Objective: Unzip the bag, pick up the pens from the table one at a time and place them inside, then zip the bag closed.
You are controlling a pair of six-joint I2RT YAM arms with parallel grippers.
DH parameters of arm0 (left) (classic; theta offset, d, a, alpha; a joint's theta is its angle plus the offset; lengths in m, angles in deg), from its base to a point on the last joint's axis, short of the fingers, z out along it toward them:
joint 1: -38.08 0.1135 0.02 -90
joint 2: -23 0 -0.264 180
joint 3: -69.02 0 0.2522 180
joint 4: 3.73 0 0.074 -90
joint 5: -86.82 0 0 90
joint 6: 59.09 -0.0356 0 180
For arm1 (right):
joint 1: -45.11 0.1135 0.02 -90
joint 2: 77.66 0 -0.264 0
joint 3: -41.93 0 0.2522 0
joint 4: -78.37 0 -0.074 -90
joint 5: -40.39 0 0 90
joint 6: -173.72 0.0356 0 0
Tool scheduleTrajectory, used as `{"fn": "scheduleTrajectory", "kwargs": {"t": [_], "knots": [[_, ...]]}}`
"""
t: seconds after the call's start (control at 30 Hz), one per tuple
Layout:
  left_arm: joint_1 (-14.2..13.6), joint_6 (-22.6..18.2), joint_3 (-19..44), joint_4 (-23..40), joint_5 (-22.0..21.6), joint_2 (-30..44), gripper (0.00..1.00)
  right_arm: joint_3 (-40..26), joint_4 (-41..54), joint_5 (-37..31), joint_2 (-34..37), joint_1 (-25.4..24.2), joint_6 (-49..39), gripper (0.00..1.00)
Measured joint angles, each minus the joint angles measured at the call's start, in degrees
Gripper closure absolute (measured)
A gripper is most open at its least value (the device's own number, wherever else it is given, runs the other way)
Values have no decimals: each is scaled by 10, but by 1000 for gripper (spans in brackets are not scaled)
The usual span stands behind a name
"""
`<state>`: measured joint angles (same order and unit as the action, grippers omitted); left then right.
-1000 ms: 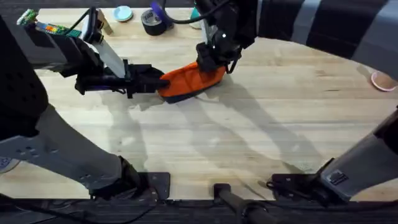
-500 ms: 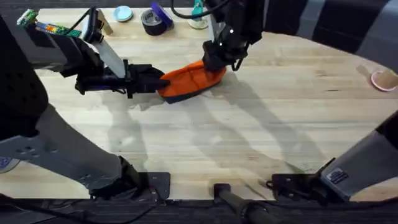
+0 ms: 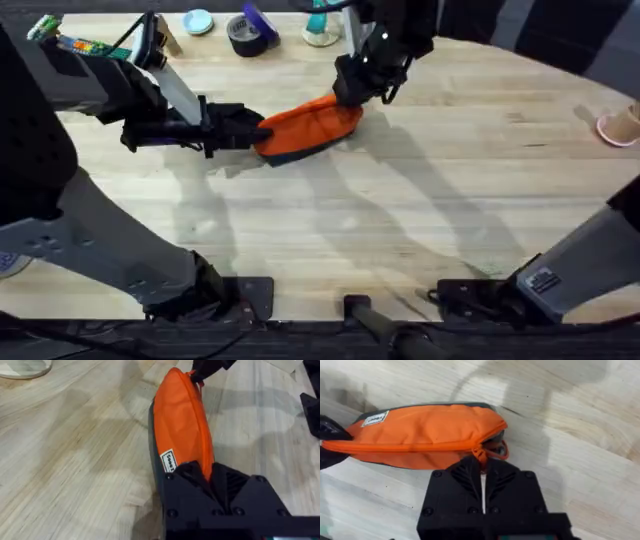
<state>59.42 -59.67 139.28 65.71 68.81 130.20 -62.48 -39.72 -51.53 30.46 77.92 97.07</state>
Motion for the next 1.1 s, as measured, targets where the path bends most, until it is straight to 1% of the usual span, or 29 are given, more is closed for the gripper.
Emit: {"fn": "scheduleTrajectory", "kwargs": {"t": [0.27,0.5,0.73,1.1], "knots": [[-1,4,0,0,1,0,959,-4,15,19,0,-22,-6,969],[-5,5,0,-2,4,0,959,-4,25,50,0,-56,-10,969],[-6,6,0,-3,4,0,959,-4,30,52,0,-91,-31,969],[-9,6,0,-3,5,0,960,-4,46,79,0,-110,-36,970]]}}
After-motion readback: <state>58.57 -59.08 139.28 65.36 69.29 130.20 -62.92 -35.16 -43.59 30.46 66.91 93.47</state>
